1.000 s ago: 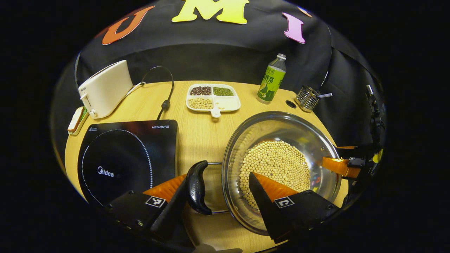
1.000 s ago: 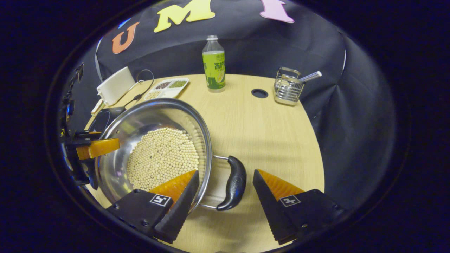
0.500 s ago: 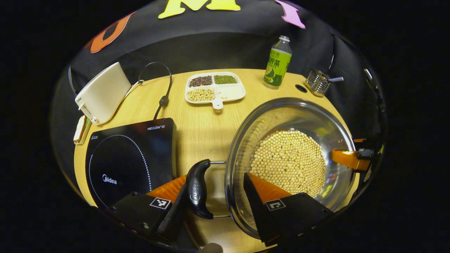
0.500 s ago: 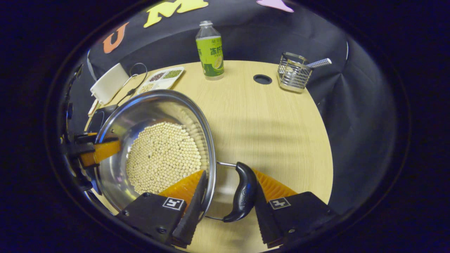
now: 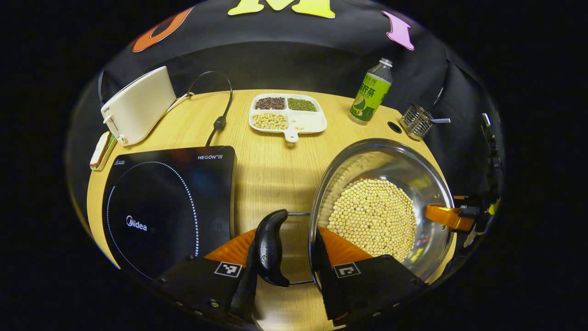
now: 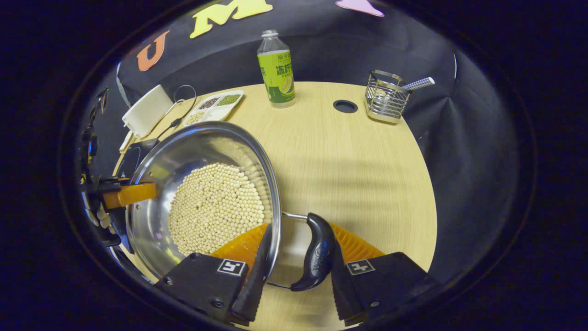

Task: First push the handle of the pot to place it horizontally, then grasp the pot with both hands and set it on the induction cooktop.

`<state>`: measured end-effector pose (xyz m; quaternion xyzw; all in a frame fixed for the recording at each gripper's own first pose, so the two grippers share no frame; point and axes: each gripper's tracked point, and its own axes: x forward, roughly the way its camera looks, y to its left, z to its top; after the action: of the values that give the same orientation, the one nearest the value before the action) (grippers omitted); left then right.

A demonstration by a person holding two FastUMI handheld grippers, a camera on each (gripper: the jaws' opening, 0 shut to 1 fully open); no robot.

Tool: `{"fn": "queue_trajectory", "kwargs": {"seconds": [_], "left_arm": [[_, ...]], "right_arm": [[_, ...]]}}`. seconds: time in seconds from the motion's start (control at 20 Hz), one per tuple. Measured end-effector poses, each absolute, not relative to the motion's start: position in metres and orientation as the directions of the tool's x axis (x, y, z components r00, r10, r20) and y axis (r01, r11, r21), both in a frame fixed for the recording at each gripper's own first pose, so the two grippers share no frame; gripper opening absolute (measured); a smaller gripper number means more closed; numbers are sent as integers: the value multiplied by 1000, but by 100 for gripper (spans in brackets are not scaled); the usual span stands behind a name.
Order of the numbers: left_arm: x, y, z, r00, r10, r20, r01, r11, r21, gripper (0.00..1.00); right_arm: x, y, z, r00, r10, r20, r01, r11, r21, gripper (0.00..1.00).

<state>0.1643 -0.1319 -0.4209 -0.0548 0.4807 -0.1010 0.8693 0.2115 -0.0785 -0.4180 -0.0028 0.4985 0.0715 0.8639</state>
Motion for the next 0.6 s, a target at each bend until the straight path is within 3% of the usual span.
{"fn": "queue_trajectory", "kwargs": {"seconds": [0.15, 0.2, 0.25, 0.6], "left_arm": [[158, -133, -419, 521, -237, -820, 111, 971, -210, 57], [157, -133, -416, 522, -240, -818, 114, 971, -211, 65], [157, -131, -413, 530, -238, -814, 119, 971, -207, 55], [149, -108, -376, 576, -210, -790, 100, 977, -187, 55]], "right_arm": [[206, -78, -416, 496, 141, -857, -127, 988, 90, 63], [206, -77, -413, 502, 146, -852, -130, 987, 93, 63], [205, -77, -410, 508, 148, -848, -134, 987, 92, 63], [203, -52, -374, 540, 174, -823, -185, 979, 86, 63]]}}
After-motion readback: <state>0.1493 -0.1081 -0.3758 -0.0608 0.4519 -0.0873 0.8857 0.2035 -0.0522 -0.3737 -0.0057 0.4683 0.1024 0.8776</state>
